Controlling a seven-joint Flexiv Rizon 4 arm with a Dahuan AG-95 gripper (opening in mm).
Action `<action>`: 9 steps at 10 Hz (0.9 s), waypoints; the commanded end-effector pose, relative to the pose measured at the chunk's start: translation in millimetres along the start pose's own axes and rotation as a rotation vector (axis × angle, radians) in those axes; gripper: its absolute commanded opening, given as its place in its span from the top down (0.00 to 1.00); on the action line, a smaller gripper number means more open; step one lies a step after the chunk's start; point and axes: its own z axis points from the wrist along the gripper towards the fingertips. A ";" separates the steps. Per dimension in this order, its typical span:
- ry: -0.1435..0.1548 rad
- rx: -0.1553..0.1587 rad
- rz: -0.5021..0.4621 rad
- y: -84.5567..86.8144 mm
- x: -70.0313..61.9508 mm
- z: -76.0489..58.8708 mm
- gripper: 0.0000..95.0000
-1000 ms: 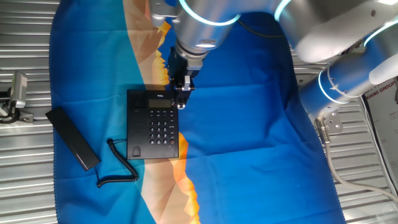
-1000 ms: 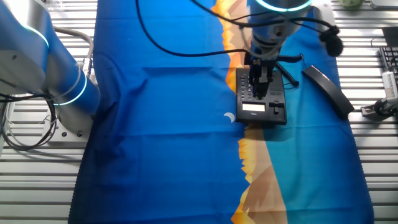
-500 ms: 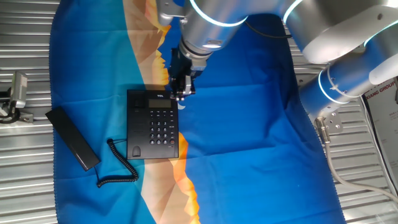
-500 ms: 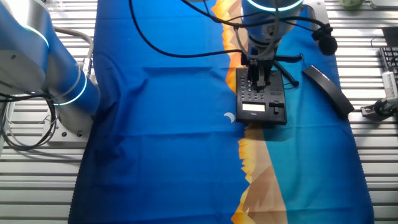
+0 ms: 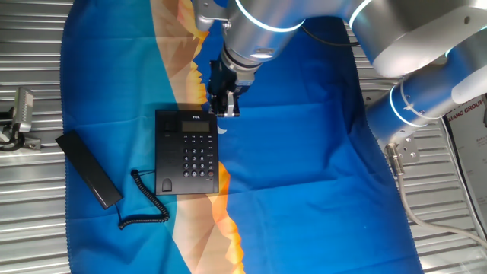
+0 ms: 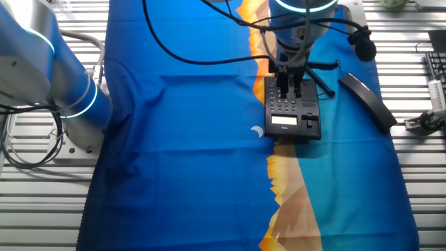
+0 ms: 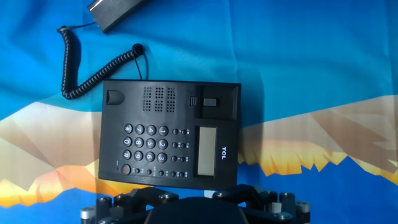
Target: Place the handset of the telephone on the corresponding phone cradle
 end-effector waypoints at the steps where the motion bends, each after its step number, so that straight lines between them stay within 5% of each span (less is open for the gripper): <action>1: -0.002 -0.001 -0.002 -0.1 0.0 0.1 1.00; 9: 0.005 0.001 -0.037 -1.6 -20.8 7.5 1.00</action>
